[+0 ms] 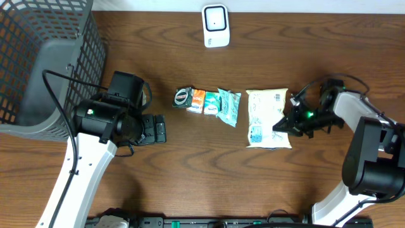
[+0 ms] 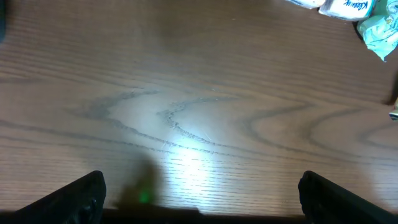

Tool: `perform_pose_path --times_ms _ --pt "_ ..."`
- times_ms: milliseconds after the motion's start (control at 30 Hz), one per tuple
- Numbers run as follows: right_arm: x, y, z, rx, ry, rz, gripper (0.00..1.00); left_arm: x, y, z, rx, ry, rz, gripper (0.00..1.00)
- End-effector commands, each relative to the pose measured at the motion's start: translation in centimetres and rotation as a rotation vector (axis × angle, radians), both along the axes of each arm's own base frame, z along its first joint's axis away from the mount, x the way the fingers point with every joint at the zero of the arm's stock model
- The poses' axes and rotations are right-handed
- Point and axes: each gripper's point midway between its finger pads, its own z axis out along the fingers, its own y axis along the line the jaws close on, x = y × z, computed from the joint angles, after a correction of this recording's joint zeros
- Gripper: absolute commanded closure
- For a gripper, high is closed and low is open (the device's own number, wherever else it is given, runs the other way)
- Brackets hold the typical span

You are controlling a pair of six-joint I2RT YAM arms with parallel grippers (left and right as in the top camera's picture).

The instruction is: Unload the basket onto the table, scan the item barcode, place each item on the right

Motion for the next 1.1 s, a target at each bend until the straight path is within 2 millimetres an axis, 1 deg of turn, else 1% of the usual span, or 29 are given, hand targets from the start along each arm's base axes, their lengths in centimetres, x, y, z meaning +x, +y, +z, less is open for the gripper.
perform_pose_path --times_ms 0,100,133,200,300,333,400,467,533,567,600,633,700,733,867,1067 --pt "0.2 -0.7 -0.7 -0.099 -0.037 0.098 0.99 -0.1 0.0 -0.2 -0.008 0.013 0.011 0.02" --pt "-0.1 -0.9 -1.0 -0.122 -0.024 0.108 0.99 -0.1 0.0 -0.2 -0.008 0.013 0.011 0.02" --pt "-0.1 -0.9 -0.9 -0.122 -0.019 0.1 0.96 -0.1 0.0 -0.2 -0.008 0.013 0.011 0.02" --pt "0.0 -0.9 -0.8 -0.123 0.007 0.065 0.86 -0.1 0.0 -0.2 -0.008 0.013 0.011 0.02" --pt "0.2 -1.1 -0.1 -0.134 0.021 0.064 0.67 -0.1 0.0 -0.2 -0.008 0.012 0.011 0.02" --pt "0.3 -1.3 0.3 -0.142 0.026 0.066 0.64 -0.1 0.0 -0.2 -0.008 0.013 0.011 0.02" --pt "0.6 -1.6 1.4 -0.156 0.037 0.074 0.63 -0.1 0.0 -0.2 -0.008 0.012 0.011 0.02" --pt "0.8 -1.8 2.3 -0.17 0.041 0.081 0.51 -0.1 0.0 -0.2 -0.008 0.013 0.011 0.02" --pt "1.0 -1.9 3.2 -0.173 0.04 0.096 0.36 -0.1 0.0 -0.2 -0.008 0.013 0.011 0.02" --pt "1.1 -1.9 3.5 -0.172 0.04 0.103 0.25 -0.1 0.0 -0.2 -0.008 0.013 0.011 0.02" --pt "1.1 -1.9 3.8 -0.172 0.041 0.106 0.16 -0.1 0.0 -0.2 -0.008 0.013 0.011 0.02" --pt "1.1 -1.9 4.0 -0.172 0.043 0.107 0.09 -0.1 0.0 -0.2 -0.008 0.013 0.011 0.02" --pt "1.3 -1.9 4.1 -0.174 0.037 0.106 0.08 -0.1 0.0 -0.2 -0.008 0.012 0.011 0.02" --pt "1.3 -2.0 4.1 -0.177 0.036 0.106 0.01 -0.1 0.0 -0.2 -0.008 0.012 0.011 0.03" --pt "2.2 -3.1 3.6 -0.231 0.032 0.05 0.01 -0.1 0.0 -0.2 -0.008 0.012 0.011 0.03" --pt "2.3 -3.6 3.1 -0.232 0.027 0.028 0.01 -0.1 0.0 -0.2 -0.008 0.012 0.011 0.02"
